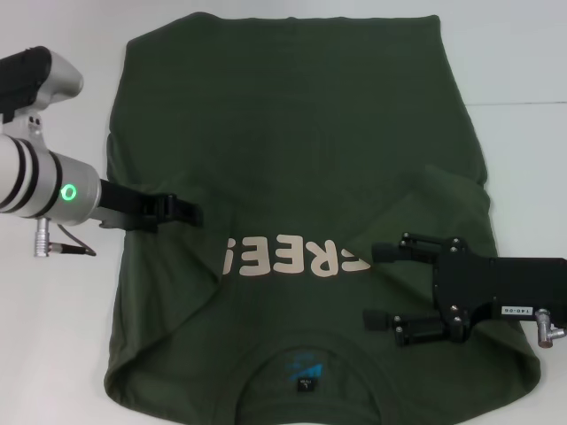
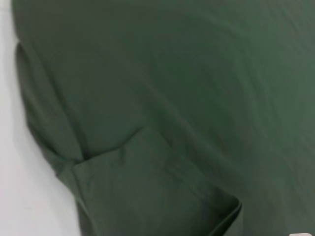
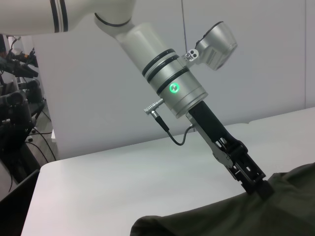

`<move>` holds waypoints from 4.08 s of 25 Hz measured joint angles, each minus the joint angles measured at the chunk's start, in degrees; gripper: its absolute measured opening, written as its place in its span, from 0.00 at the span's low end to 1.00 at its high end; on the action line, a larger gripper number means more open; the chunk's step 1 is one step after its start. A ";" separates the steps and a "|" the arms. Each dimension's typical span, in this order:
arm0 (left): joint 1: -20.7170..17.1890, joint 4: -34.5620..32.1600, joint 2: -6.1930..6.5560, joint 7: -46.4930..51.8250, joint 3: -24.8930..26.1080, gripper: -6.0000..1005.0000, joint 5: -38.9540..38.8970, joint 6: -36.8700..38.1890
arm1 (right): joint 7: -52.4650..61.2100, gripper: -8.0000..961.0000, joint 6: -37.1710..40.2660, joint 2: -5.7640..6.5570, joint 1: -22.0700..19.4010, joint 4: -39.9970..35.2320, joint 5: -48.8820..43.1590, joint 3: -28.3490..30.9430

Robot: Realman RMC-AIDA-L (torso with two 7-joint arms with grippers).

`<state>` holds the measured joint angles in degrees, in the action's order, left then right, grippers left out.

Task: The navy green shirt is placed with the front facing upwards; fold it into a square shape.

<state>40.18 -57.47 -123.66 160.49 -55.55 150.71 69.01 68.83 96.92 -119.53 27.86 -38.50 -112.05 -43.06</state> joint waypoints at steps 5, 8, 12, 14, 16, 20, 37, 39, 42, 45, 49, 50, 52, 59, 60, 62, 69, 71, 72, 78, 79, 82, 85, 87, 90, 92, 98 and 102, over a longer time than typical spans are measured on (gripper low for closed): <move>0.55 1.63 -0.15 -0.02 -0.05 0.69 -0.41 -0.49 | 0.04 0.98 0.02 0.00 -0.03 0.00 0.00 0.00; 0.64 3.06 -0.17 -0.20 -0.05 0.84 -1.64 -1.23 | 0.05 0.98 0.03 0.00 -0.07 0.05 0.00 0.00; 1.13 5.18 -0.17 -0.36 -0.05 0.89 -2.12 -2.41 | 0.07 0.98 0.07 0.00 -0.09 0.08 0.00 -0.10; 1.58 6.26 -0.17 -0.37 -0.06 0.89 -2.28 -2.89 | 0.08 0.98 0.11 0.00 -0.09 0.06 0.00 -0.15; 2.20 7.77 -0.17 -0.41 -0.08 0.89 -3.43 -3.52 | 0.08 0.98 0.13 0.00 -0.10 0.03 0.00 -0.22; 2.86 10.65 0.25 -2.33 -0.06 0.89 -9.79 -4.30 | 0.08 0.98 0.20 0.00 -0.10 0.01 -0.08 -0.29; -1.80 12.60 3.81 -22.73 7.25 0.89 -33.67 6.07 | 2.23 0.98 0.32 0.79 -0.61 -1.00 0.18 0.36; -3.06 10.44 3.75 -29.00 7.95 0.89 -33.39 8.32 | 5.23 0.98 0.25 0.93 -0.56 -3.00 0.11 0.53; -5.86 4.93 2.61 -39.78 8.19 0.89 -32.78 11.37 | 11.27 0.98 -0.02 1.03 -0.56 -7.90 -0.04 0.82; -7.56 1.17 1.88 -46.75 8.22 0.88 -30.48 14.58 | 18.40 0.98 0.15 1.03 -1.01 -14.73 -0.57 0.84; -7.50 0.76 1.80 -51.27 8.31 0.88 -25.90 18.34 | 30.87 0.98 0.28 0.59 -1.17 -25.64 -4.40 0.48; -7.41 0.96 1.79 -52.02 8.29 0.88 -25.13 18.69 | 33.68 0.98 0.32 0.46 -1.15 -27.69 -5.24 0.47; -7.44 1.24 1.74 -52.89 8.24 0.88 -24.57 18.90 | 40.08 0.98 0.45 0.23 -1.11 -32.52 -7.11 0.40; -8.65 1.36 1.51 -53.84 11.24 0.88 -24.57 19.12 | 56.40 0.98 4.19 0.72 0.32 -44.35 -19.05 0.60; -8.75 1.38 1.51 -53.85 11.70 0.88 -24.66 19.21 | 57.61 0.98 5.83 0.88 0.77 -45.01 -20.70 0.75; -9.00 1.42 1.50 -53.89 13.09 0.88 -25.01 19.65 | 60.10 0.98 8.67 1.20 1.78 -45.75 -24.35 0.89; -8.99 1.82 1.54 -53.96 15.39 0.88 -26.57 20.23 | 65.24 0.98 12.63 0.86 5.46 -45.85 -43.11 0.07; -8.80 1.91 1.54 -53.96 15.59 0.88 -26.66 20.24 | 65.91 0.98 12.82 0.68 5.85 -45.61 -45.96 -0.99; -8.74 1.93 1.52 -53.97 15.63 0.88 -26.74 20.25 | 66.48 0.98 12.87 0.64 5.90 -45.58 -46.86 -1.73; -8.81 3.09 1.58 -54.42 15.64 0.88 -27.96 20.71 | 69.80 0.98 13.05 0.08 5.96 -44.34 -49.33 -7.06; -8.77 3.60 1.71 -55.08 15.64 0.88 -28.00 21.79 | 70.22 0.98 12.72 0.04 5.97 -43.56 -49.49 -8.10; -8.62 4.40 2.03 -57.40 15.78 0.88 -27.92 25.69 | 70.92 0.98 11.44 -0.10 6.10 -41.05 -49.52 -10.44; -8.55 4.51 2.45 -60.26 15.55 0.88 -27.37 31.35 | 70.91 0.95 10.63 -0.34 6.65 -38.47 -49.24 -11.12; -8.53 4.51 2.65 -61.92 15.67 0.88 -26.85 34.97 | 70.89 0.89 10.04 -0.45 6.85 -37.22 -49.21 -11.73; -8.64 4.37 2.69 -63.24 16.00 0.88 -26.38 36.84 | 71.04 0.80 8.60 -0.58 6.81 -36.20 -49.21 -12.76; -9.10 4.46 2.47 -64.46 15.95 0.88 -26.07 37.59 | 71.24 0.74 7.97 -0.64 6.69 -35.71 -49.21 -13.41; -9.17 4.93 2.25 -64.51 15.67 0.88 -25.93 37.14 | 71.86 0.74 5.47 -0.63 6.69 -32.72 -49.27 -15.31; -9.19 4.93 2.21 -64.53 15.65 0.88 -25.91 36.72 | 73.27 0.74 4.03 -0.50 6.30 -32.11 -49.45 -18.22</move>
<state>30.99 -52.54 -121.45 95.96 -39.90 124.81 105.73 142.10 100.95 -120.03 34.16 -70.61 -161.51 -61.28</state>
